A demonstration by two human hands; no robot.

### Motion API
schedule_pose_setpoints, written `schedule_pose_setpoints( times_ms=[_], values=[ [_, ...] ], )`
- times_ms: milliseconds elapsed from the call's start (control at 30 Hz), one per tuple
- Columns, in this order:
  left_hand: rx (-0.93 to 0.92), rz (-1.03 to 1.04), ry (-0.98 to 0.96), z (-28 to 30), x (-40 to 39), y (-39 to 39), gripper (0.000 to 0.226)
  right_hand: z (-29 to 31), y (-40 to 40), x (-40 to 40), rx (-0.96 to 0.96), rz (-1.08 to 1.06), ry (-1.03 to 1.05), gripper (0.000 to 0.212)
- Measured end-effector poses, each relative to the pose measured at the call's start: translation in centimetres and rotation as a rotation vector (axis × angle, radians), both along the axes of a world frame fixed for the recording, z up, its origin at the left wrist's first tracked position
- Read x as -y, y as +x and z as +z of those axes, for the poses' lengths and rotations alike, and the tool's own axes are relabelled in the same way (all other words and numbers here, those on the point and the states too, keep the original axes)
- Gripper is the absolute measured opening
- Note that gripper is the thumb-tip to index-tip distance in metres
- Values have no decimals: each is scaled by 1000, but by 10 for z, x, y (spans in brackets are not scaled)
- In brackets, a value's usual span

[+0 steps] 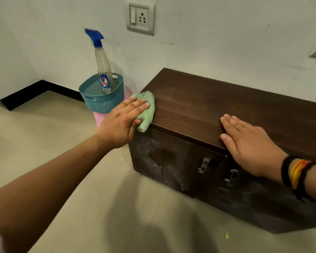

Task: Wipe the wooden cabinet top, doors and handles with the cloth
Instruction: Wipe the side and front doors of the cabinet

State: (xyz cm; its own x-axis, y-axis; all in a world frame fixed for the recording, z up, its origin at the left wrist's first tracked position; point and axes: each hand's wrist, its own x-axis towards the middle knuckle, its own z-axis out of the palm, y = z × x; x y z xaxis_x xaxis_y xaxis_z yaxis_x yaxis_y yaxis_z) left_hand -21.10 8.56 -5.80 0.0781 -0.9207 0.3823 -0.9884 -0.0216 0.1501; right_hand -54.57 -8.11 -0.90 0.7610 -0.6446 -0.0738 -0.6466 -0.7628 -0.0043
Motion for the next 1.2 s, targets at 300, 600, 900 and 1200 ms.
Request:
schedule_pose_setpoints(
  times_ms=[300, 600, 900, 1200],
  values=[
    [42, 158, 214, 24, -3, -22, 56, 0, -4, 3, 32, 154, -17, 71],
    [-21, 213, 0, 2, -7, -28, 53, -1, 7, -1, -24, 318, -102, 89],
    [-139, 315, -508, -60, 6, -49, 54, -3, 75, -18, 15, 468, -103, 67],
    [-98, 387, -663, -101, 11, -56, 57, -11, 97, -17, 69, 509, -110, 61]
  ],
)
